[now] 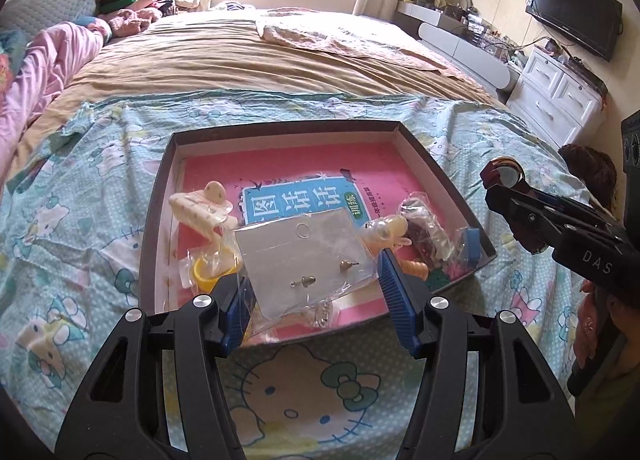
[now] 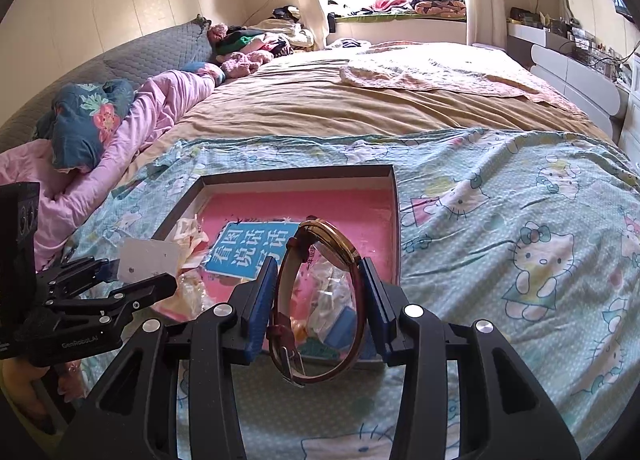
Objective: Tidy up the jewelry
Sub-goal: 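Carry the earring card and brown watch over the box with both tools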
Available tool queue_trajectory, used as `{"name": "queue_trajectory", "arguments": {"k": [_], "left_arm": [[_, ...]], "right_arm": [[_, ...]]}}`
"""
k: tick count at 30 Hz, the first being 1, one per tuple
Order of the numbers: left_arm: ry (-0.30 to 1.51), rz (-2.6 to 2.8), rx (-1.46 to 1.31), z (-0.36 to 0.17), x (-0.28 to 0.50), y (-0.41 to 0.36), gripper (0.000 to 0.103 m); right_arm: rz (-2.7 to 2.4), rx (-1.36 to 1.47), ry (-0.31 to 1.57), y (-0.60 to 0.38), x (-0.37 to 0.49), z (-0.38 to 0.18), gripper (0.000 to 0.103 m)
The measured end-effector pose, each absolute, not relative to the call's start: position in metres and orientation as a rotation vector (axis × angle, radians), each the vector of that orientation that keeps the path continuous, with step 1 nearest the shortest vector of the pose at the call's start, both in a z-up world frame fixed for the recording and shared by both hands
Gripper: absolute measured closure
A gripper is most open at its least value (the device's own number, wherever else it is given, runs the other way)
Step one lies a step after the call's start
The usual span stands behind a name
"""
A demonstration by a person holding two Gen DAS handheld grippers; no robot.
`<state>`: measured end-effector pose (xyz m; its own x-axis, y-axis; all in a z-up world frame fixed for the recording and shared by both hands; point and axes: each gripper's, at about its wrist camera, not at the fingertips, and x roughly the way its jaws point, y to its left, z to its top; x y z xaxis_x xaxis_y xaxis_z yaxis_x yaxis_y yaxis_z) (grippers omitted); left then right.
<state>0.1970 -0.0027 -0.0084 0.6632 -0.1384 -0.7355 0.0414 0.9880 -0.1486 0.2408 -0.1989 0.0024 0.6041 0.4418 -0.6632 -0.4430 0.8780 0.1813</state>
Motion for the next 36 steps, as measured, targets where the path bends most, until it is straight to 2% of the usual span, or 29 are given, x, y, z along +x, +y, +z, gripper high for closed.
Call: {"name": "queue_trajectory", "arguments": {"k": [36], "left_arm": [[0.915, -0.143, -0.145, -0.042, 0.222, 0.004, 0.051]], "right_arm": [[0.518, -0.057, 0.873, -0.171, 0.269, -0.037, 0.063]]}}
